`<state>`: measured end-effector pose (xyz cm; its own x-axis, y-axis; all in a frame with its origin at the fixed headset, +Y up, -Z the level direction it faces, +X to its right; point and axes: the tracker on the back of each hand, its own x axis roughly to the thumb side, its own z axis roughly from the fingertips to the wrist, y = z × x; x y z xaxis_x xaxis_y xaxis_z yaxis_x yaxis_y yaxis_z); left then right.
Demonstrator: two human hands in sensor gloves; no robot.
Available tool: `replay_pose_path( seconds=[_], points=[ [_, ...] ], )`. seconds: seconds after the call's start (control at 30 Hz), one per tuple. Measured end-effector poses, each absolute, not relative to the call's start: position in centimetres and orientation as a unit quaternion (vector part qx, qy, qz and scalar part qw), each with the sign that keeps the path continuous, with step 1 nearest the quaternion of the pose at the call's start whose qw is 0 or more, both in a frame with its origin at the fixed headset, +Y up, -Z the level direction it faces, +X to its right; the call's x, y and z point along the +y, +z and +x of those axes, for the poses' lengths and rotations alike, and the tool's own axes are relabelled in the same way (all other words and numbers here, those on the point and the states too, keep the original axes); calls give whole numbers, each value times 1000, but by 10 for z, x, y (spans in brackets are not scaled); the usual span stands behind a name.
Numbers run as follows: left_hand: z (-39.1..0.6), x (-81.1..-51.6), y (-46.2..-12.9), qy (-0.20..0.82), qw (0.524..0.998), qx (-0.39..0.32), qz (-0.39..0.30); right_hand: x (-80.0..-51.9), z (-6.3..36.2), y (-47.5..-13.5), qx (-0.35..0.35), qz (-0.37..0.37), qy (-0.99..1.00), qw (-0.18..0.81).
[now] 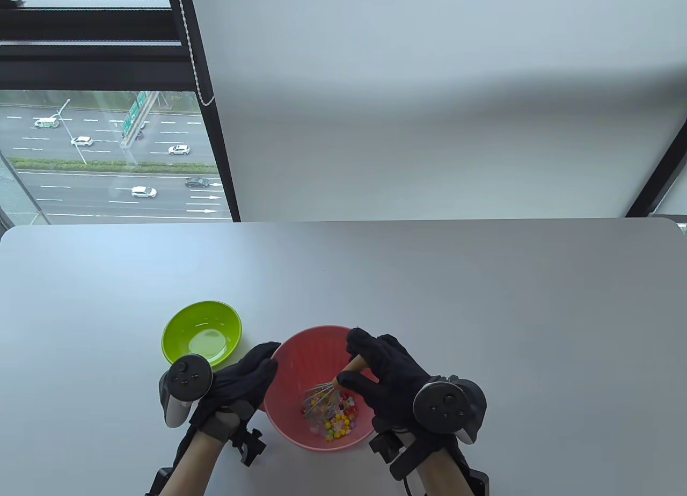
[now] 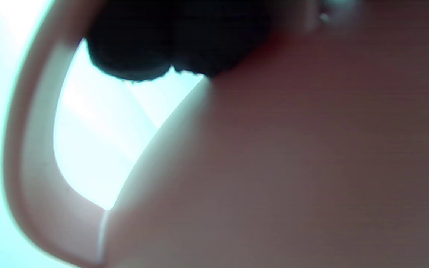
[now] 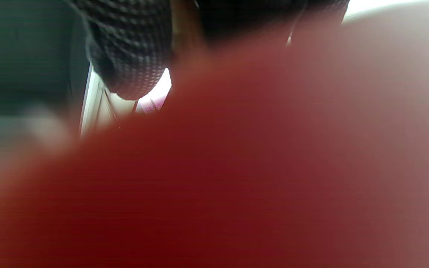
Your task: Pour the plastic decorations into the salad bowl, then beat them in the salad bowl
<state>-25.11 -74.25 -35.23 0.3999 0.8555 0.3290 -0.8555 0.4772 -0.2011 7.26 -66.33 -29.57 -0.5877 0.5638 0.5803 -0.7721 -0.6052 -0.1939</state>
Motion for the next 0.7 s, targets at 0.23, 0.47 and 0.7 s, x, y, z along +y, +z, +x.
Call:
replay_pose_path(
  seconds=[0.23, 0.47, 0.7],
  points=[
    [-251, -743, -352, 513, 835, -197, -1, -663, 68, -291, -247, 240, 876, 338],
    [-251, -743, -352, 515, 834, -196, -1, -663, 70, -290, -268, 232, 879, 318],
    [-251, -743, -352, 519, 832, -196, 0, -662, 73, -287, -308, 219, 881, 284]
  ],
)
